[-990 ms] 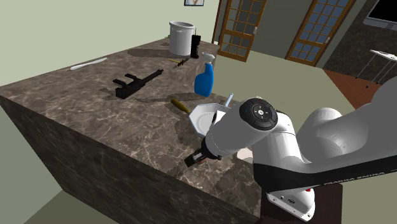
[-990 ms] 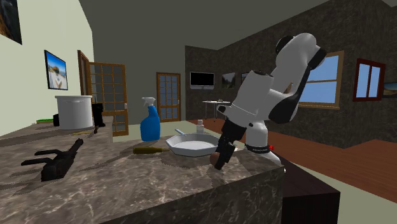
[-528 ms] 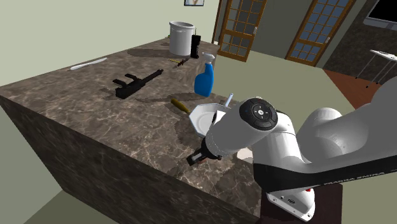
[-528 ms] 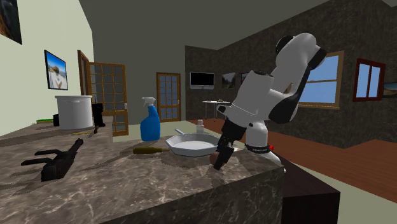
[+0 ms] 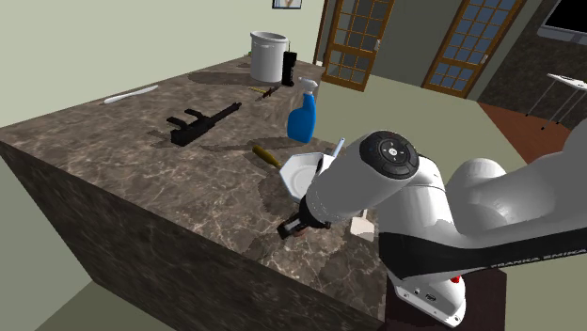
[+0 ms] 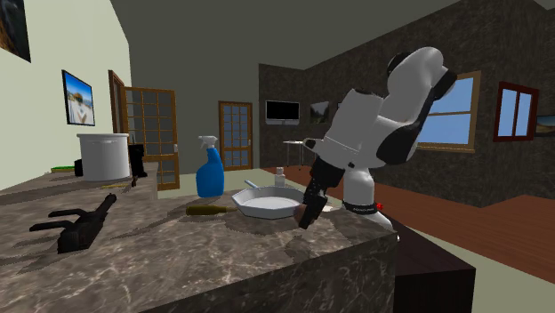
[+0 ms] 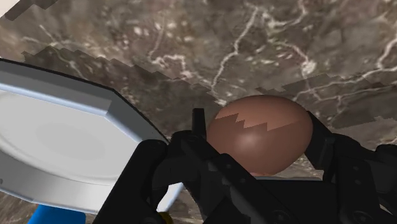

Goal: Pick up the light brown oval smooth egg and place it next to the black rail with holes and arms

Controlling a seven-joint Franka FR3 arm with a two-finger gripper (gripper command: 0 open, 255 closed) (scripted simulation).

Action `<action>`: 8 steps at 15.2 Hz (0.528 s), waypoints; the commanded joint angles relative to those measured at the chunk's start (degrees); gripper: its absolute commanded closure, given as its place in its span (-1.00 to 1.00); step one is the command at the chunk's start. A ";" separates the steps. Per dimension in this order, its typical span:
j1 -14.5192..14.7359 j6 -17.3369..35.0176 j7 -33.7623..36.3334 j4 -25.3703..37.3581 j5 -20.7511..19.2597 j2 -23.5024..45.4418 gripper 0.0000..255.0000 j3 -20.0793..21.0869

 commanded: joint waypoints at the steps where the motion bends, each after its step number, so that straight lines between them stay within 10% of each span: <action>1: 0.83 -1.96 -0.76 0.60 -0.04 -1.24 1.00 -1.49; 8: 2.83 -8.74 -3.14 3.20 -0.64 -5.26 1.00 -6.17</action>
